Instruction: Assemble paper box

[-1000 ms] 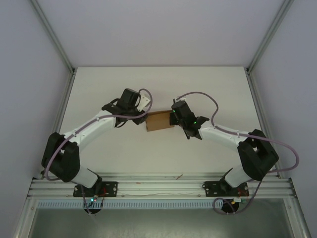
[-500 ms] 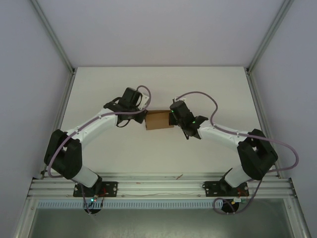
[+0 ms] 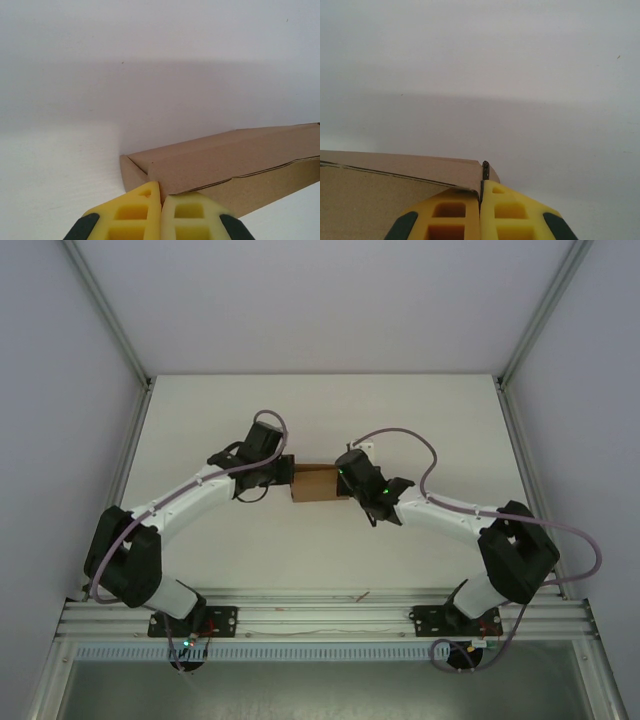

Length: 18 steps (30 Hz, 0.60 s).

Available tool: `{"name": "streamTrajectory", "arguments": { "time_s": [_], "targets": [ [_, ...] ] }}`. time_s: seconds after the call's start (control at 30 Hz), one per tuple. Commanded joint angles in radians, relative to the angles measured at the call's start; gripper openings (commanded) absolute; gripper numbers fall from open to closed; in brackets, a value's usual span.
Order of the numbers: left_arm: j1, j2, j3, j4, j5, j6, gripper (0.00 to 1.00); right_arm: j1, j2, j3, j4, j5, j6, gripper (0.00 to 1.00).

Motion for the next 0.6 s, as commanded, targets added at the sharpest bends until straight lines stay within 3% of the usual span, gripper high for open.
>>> {"name": "streamTrajectory", "arguments": {
  "time_s": [0.0,0.33,0.57],
  "targets": [
    [-0.003,0.0,-0.017,-0.087,-0.032,-0.059,0.0,0.004,0.041,-0.031,-0.157,0.011,0.022,0.0],
    [-0.002,0.082,0.024,-0.14,0.038,-0.159,0.0,0.004,0.039,-0.034,-0.163,0.011,0.044,0.0],
    [-0.012,0.086,-0.006,-0.183,-0.062,-0.118,0.0,0.005,0.03,-0.052,-0.148,0.018,0.029,0.0]
  ]
}}
